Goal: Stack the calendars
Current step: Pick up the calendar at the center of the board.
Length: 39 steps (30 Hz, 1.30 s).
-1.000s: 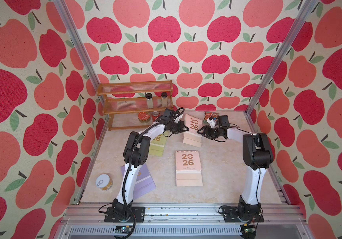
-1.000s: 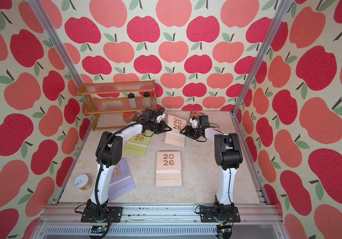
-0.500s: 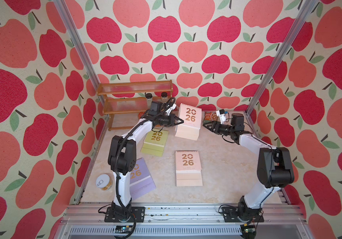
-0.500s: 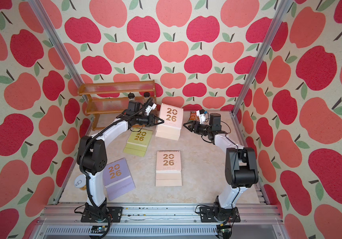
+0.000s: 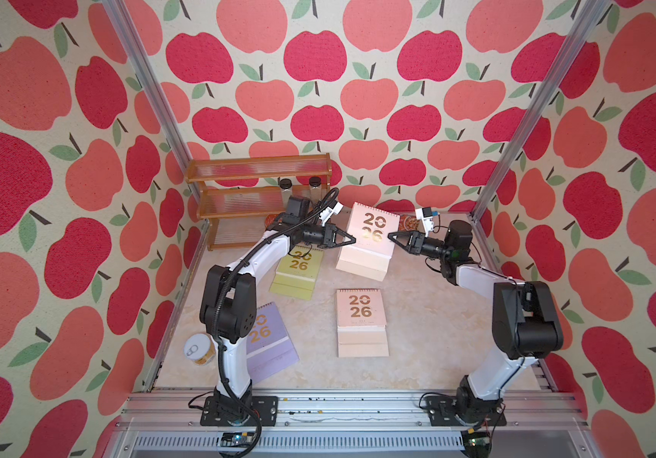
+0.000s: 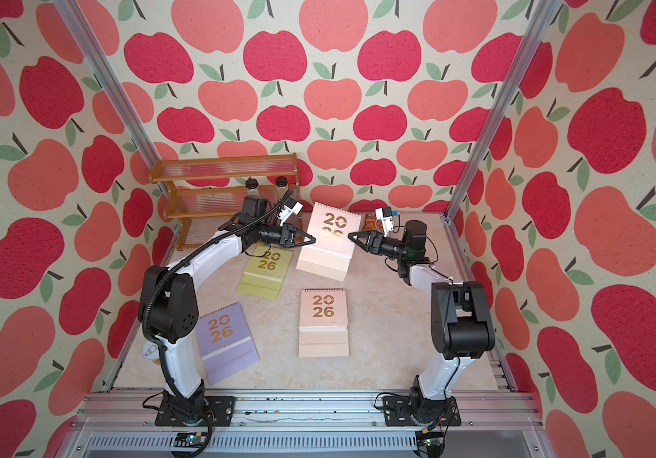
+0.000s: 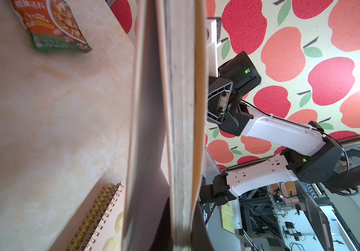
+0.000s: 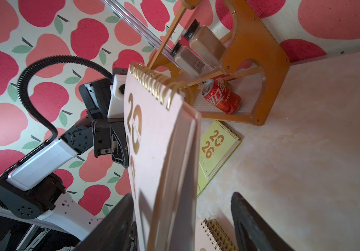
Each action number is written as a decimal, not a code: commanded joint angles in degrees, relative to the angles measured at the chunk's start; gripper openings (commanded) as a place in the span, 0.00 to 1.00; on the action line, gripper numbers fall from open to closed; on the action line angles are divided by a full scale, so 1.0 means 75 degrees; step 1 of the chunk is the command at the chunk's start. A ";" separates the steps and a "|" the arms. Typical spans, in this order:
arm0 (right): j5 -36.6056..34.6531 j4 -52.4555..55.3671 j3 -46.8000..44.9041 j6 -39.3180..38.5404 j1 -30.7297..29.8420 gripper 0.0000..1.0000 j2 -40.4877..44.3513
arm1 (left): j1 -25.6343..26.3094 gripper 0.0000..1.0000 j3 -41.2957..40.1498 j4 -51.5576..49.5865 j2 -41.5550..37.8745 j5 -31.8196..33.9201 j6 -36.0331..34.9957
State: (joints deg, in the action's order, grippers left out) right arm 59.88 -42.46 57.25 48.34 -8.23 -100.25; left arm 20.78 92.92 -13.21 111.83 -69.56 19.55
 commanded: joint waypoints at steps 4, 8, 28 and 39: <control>0.0348 -0.1955 -0.0127 0.1289 -0.0233 0.70 -0.0396 | 0.0122 0.00 -0.0003 0.0529 -0.0459 -0.0675 -0.0170; 0.0348 -0.1915 -0.0075 0.1255 -0.0515 0.69 -0.0441 | 0.0156 0.00 -0.0003 0.0562 -0.0484 -0.0675 -0.0155; -0.0136 -0.0759 -0.0399 0.0617 -0.1118 0.00 0.0446 | 0.0182 0.16 0.0043 0.0246 -0.0713 0.0008 -0.0385; -0.0546 0.6282 0.0744 -0.2733 -0.1053 0.00 0.2044 | -0.0014 1.00 -0.0357 -0.0758 -0.1740 0.2473 -0.1300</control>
State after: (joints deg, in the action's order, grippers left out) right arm 54.00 -14.26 60.64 36.77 -15.75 -86.98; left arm 21.98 91.13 -17.82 102.56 -61.08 13.41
